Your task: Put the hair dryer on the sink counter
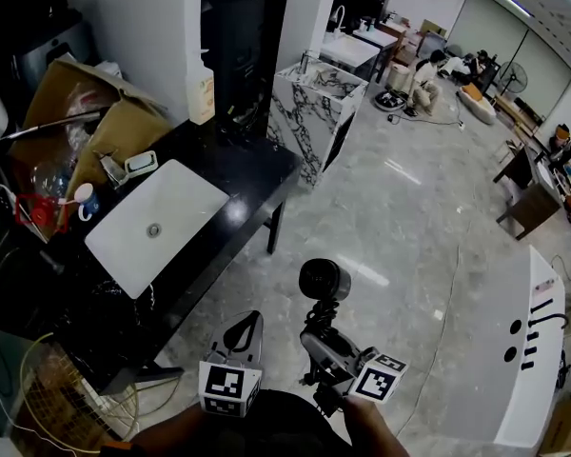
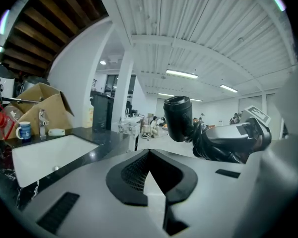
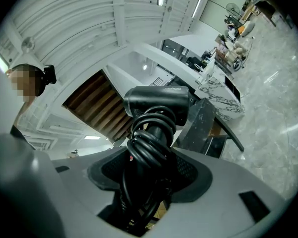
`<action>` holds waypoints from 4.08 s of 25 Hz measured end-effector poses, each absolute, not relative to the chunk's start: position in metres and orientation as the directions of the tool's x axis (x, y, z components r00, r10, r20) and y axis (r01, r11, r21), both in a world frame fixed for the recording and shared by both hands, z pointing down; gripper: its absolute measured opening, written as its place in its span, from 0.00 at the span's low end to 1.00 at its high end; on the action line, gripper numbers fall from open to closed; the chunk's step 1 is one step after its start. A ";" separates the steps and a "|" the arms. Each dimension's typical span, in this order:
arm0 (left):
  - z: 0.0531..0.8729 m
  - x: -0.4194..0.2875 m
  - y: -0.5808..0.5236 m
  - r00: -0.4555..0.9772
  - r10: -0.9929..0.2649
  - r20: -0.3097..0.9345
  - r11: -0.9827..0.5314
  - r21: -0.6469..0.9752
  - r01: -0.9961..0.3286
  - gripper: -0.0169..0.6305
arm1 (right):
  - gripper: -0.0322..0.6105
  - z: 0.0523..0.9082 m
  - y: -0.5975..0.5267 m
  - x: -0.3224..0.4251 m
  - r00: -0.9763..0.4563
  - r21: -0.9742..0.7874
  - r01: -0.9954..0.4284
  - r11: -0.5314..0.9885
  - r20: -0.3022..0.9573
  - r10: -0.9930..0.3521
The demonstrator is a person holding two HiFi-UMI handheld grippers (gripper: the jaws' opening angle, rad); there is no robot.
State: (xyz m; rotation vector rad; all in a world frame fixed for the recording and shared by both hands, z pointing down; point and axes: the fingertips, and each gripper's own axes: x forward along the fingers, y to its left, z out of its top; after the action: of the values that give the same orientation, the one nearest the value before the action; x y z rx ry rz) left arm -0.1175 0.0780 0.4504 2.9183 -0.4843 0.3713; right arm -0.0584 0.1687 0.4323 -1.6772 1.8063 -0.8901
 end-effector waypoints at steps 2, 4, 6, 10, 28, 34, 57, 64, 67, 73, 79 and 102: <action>0.446 -0.117 0.064 0.923 -0.295 0.249 -0.936 0.120 -0.331 0.04 | 0.44 0.429 0.156 -0.059 -0.092 -0.754 -0.657 0.014 0.063 -0.994; 0.441 -0.118 0.051 0.926 -0.287 0.243 -0.940 0.116 -0.322 0.04 | 0.44 0.426 0.144 -0.060 -0.084 -0.750 -0.661 0.008 0.064 -0.994; 0.438 -0.120 0.039 0.927 -0.286 0.242 -0.943 0.101 -0.317 0.04 | 0.44 0.424 0.133 -0.061 -0.077 -0.746 -0.666 0.003 0.065 -0.995; 0.435 -0.124 0.023 0.932 -0.289 0.219 -0.938 0.128 -0.321 0.04 | 0.44 0.422 0.117 -0.064 -0.075 -0.744 -0.668 -0.009 0.080 -0.994; 0.442 -0.119 -0.070 0.846 -0.484 0.221 -0.847 0.125 -0.517 0.04 | 0.44 0.432 0.021 -0.028 -0.238 -0.758 -0.647 0.084 0.096 -0.966; 0.442 -0.067 -0.099 0.813 -0.532 0.237 -0.810 0.137 -0.570 0.04 | 0.44 0.436 -0.015 0.024 -0.313 -0.747 -0.653 0.124 0.116 -0.943; 0.449 0.079 -0.172 0.574 -0.727 0.377 -0.596 0.070 -0.800 0.04 | 0.44 0.472 -0.143 0.192 -0.622 -0.683 -0.656 0.320 0.249 -0.743; 0.480 0.091 -0.212 0.551 -0.721 0.419 -0.560 0.115 -0.820 0.04 | 0.44 0.501 -0.192 0.200 -0.636 -0.639 -0.701 0.318 0.359 -0.683; 0.484 0.102 -0.232 0.567 -0.705 0.427 -0.569 0.136 -0.811 0.04 | 0.44 0.512 -0.210 0.202 -0.636 -0.624 -0.719 0.307 0.412 -0.653; 0.504 0.101 -0.271 0.555 -0.695 0.457 -0.539 0.181 -0.823 0.04 | 0.44 0.534 -0.254 0.201 -0.643 -0.588 -0.743 0.319 0.497 -0.583; 0.519 0.093 -0.297 0.542 -0.690 0.480 -0.509 0.211 -0.834 0.04 | 0.43 0.563 -0.273 0.201 -0.593 -0.509 -0.803 0.311 0.622 -0.511; 0.518 0.096 -0.305 0.568 -0.676 0.470 -0.536 0.216 -0.816 0.04 | 0.45 0.593 -0.292 0.197 -0.362 -0.130 -0.893 0.430 0.775 -0.518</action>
State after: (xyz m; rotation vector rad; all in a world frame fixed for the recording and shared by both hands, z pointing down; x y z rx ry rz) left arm 0.0956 -0.3055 0.5182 2.3917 -1.2060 0.4650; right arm 0.1973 -0.2917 0.5931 -1.8451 3.1519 -1.1362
